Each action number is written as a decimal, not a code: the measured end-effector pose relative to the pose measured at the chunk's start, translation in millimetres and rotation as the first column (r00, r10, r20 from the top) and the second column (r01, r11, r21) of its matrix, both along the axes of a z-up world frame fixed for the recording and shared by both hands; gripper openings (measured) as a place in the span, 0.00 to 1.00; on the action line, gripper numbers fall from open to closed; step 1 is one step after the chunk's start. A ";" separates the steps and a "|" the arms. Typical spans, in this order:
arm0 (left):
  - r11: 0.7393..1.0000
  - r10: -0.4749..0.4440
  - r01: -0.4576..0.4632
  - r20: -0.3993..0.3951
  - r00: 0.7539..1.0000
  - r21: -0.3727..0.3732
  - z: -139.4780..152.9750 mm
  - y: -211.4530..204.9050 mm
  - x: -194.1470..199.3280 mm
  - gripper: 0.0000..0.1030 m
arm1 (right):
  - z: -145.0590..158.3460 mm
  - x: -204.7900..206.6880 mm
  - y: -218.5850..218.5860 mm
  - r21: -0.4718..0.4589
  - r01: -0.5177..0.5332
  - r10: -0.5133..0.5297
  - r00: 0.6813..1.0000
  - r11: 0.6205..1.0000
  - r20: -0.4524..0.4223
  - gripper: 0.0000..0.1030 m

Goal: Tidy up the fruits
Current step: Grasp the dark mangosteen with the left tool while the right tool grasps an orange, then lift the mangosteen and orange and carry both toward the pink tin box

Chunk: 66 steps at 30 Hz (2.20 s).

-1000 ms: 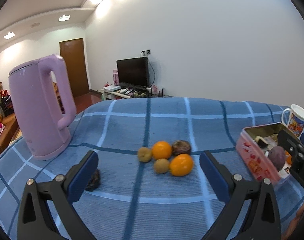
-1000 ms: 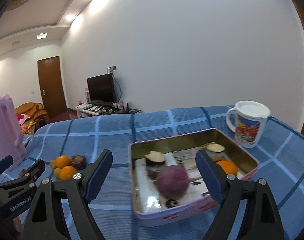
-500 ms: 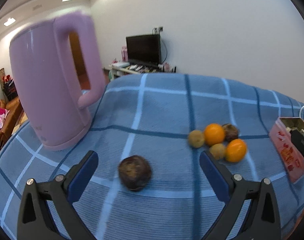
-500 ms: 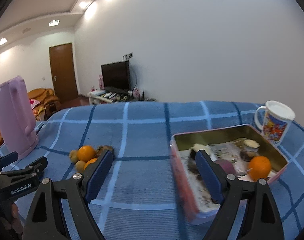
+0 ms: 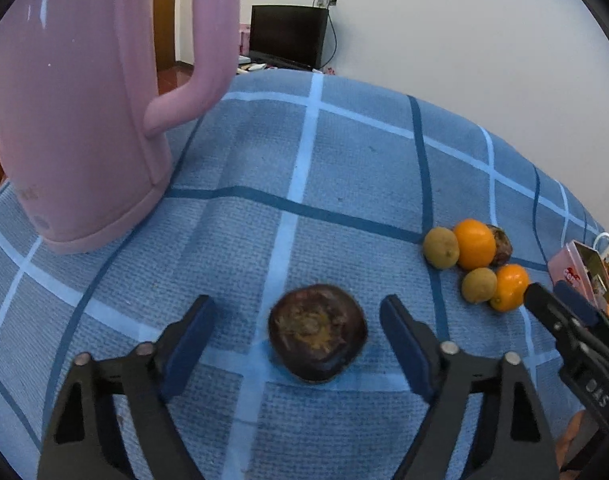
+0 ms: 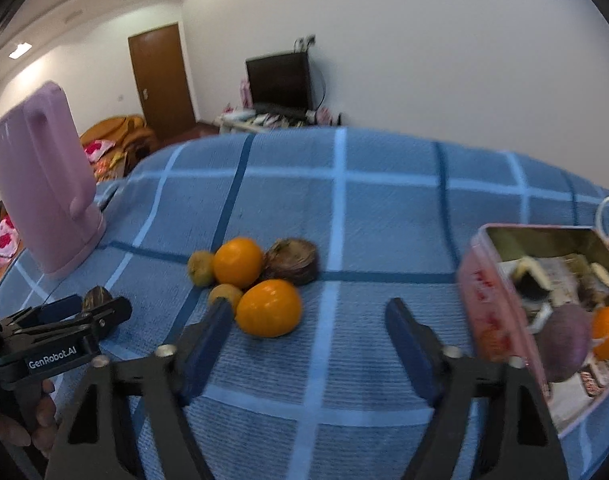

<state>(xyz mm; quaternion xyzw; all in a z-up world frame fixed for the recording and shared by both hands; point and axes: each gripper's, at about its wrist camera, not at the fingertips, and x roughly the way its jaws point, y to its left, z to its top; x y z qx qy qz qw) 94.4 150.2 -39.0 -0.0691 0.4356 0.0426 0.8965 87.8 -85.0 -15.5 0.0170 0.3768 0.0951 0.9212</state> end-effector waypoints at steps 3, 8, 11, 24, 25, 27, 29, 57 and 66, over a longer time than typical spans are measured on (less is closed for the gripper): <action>1.000 -0.001 0.001 -0.001 1.000 0.008 0.1 -1.4 0.4 0.70 | -3.3 7.0 2.3 0.027 -0.004 0.004 1.000 1.000 -0.020 0.58; 1.000 -0.012 0.012 0.006 1.000 -0.005 1.5 -2.2 -3.8 0.64 | -9.0 15.2 13.8 0.020 -0.042 0.044 0.997 0.999 -0.059 0.58; 0.999 -0.045 0.045 0.005 0.999 0.001 2.1 -8.2 -4.4 0.47 | -20.0 26.5 7.8 0.102 -0.037 0.051 0.989 0.994 -0.138 0.59; 0.996 -0.085 0.087 0.062 0.994 -0.026 11.7 -10.4 -16.3 0.45 | -12.4 8.5 -11.5 0.186 -0.022 0.038 0.996 0.982 -0.086 0.45; 0.995 -0.089 0.092 0.094 0.992 -0.033 15.3 -11.7 -19.6 0.45 | -10.0 4.9 -13.3 0.187 -0.021 0.034 0.997 0.982 -0.067 0.45; 0.995 -0.095 0.099 0.137 0.986 -0.025 20.7 -16.0 -23.7 0.45 | -3.9 -3.7 -15.6 0.176 -0.019 0.023 1.000 0.984 -0.019 0.45; 0.995 -0.092 0.095 0.179 0.980 -0.007 26.1 -21.0 -28.1 0.45 | 4.4 -13.1 -16.9 0.151 -0.017 0.012 0.999 0.988 0.038 0.45; 0.984 -0.028 -0.045 0.399 0.917 0.173 46.0 -44.5 -60.5 0.45 | 33.9 -78.9 -23.8 -0.086 0.069 -0.037 0.943 0.994 0.331 0.45; 0.985 -0.024 -0.050 0.421 0.907 0.162 44.7 -49.9 -68.5 0.45 | 36.3 -90.1 -20.0 -0.101 0.060 -0.021 0.935 0.993 0.354 0.45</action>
